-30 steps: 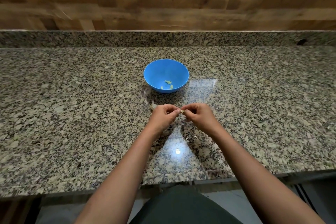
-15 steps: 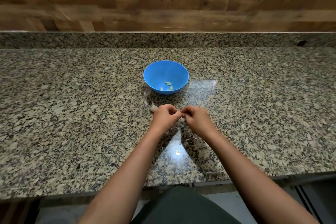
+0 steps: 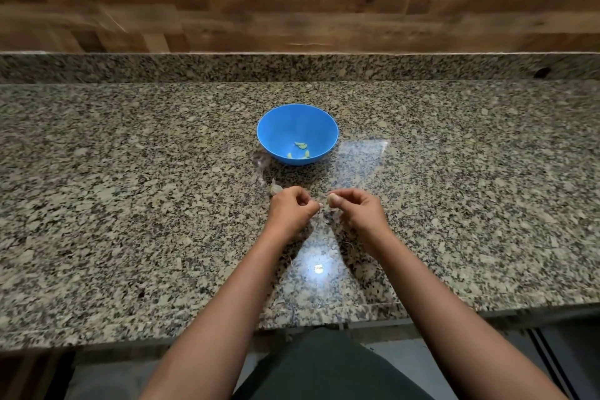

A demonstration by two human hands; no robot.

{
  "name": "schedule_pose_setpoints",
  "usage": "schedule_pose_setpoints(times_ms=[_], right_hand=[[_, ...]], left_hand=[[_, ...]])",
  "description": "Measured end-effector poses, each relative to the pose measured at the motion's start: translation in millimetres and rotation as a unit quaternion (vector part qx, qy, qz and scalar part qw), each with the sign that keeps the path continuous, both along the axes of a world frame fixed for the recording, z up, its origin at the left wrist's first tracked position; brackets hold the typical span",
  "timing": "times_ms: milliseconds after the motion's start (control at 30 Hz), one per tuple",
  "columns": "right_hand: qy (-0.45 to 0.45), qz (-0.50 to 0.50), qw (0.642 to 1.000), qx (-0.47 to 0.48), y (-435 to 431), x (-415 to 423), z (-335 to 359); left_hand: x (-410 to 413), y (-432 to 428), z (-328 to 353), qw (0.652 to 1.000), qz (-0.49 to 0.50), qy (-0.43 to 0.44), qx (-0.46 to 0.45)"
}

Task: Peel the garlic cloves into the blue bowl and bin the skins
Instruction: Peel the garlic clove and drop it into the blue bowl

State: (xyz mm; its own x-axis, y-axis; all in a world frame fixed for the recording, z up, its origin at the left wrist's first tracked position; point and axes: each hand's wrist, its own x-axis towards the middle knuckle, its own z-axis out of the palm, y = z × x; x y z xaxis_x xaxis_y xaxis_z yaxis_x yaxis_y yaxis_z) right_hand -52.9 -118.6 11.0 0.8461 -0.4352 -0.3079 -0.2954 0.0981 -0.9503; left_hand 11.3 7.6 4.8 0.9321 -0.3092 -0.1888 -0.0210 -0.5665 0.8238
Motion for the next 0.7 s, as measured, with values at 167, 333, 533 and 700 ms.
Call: schedule_pose_setpoints(times_ms=[167,333,533,700], right_hand=[[0.013,-0.01,0.999,0.029,-9.3,-1.4,1.2],[0.009,0.017,1.0,0.022,-7.8,-2.4,3.0],[-0.001,0.04,0.999,0.024,-4.8,-2.3,3.3],[-0.019,0.044,0.997,0.066,-5.1,-3.1,2.9]], left_hand=[[2.1,5.6,-6.1,0.999,-0.022,0.009,0.034],[-3.0,-0.8,0.0,0.997,-0.056,0.008,-0.043],[-4.2,-6.2,6.0,0.994,-0.042,0.021,-0.098],[-3.6,-5.1,7.3,0.988,-0.032,0.062,-0.139]])
